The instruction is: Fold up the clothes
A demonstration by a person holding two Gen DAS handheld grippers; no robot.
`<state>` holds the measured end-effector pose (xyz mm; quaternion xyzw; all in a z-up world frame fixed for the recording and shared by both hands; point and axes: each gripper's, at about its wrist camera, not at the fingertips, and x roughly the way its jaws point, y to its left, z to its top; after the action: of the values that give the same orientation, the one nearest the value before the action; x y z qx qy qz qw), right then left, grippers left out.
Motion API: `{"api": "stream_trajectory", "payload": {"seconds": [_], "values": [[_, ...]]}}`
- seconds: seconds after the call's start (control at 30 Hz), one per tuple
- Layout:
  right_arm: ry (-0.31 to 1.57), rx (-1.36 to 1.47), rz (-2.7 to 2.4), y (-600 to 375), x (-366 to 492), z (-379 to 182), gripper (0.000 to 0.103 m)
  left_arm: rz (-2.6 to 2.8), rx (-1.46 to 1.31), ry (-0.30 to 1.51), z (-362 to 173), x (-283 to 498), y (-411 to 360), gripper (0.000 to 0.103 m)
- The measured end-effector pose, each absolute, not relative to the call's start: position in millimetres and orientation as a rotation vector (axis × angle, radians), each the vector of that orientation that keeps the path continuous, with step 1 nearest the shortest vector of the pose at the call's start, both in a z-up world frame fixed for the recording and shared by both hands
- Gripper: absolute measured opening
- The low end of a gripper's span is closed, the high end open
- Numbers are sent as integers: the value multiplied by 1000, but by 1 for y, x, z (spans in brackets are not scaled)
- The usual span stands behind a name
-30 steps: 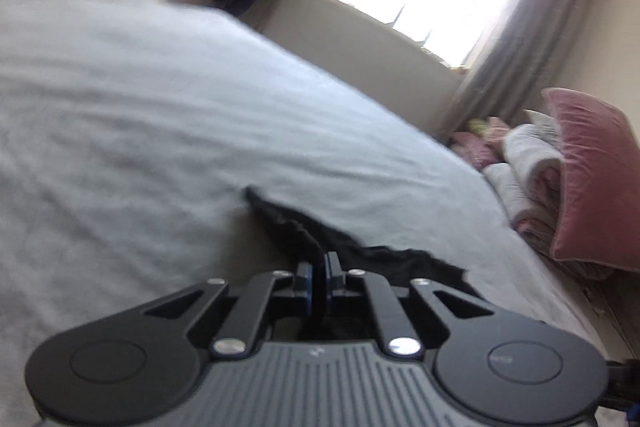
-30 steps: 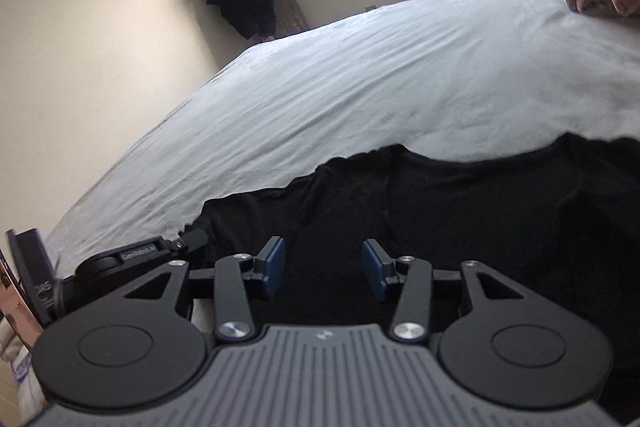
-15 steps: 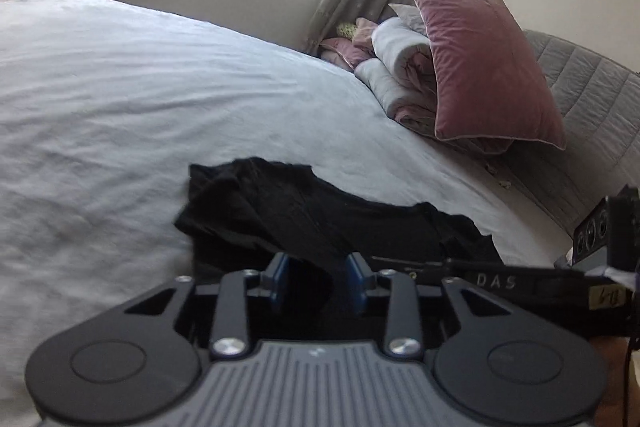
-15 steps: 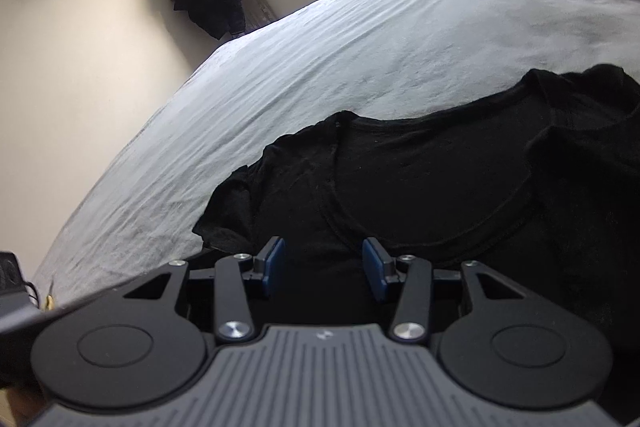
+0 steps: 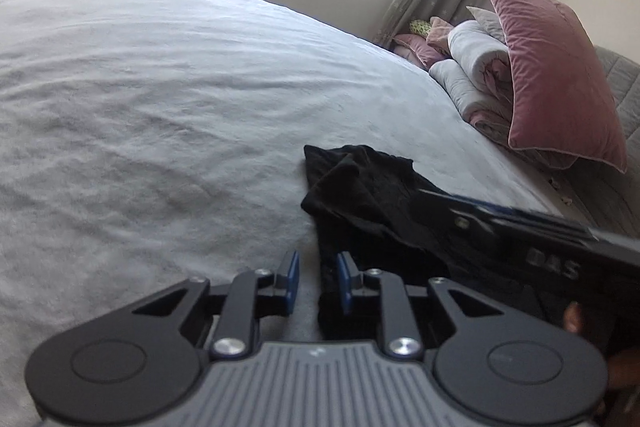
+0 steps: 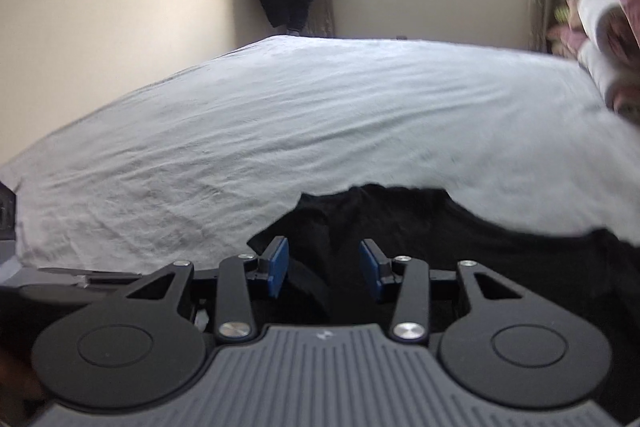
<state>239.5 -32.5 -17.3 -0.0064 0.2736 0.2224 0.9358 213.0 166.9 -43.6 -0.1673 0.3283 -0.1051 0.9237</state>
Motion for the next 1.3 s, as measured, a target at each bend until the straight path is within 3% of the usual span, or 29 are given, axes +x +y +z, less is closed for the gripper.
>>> {"api": "stream_trajectory", "payload": {"seconds": [0.43,0.5,0.83,0.87,0.9,1.07,1.3], "values": [[548,79,547,-41,253,-44,44,-154,-347,701,-38,209,174,17],[534,110,574,-47,252,-42,38,-128,-372,703,-35,208,179,17],[508,-247,568,1,240,-49,36,-88,-457,649,-20,202,189,20],[510,-257,563,3,241,-50,34,-101,-455,656,-21,204,187,21],[510,-248,556,0,242,-51,25,-100,-444,663,-22,205,184,21],[579,95,517,-49,268,-48,5,-111,-404,662,-27,208,176,21],[715,769,516,-131,300,-76,9,-238,-271,561,-25,200,149,38]]}}
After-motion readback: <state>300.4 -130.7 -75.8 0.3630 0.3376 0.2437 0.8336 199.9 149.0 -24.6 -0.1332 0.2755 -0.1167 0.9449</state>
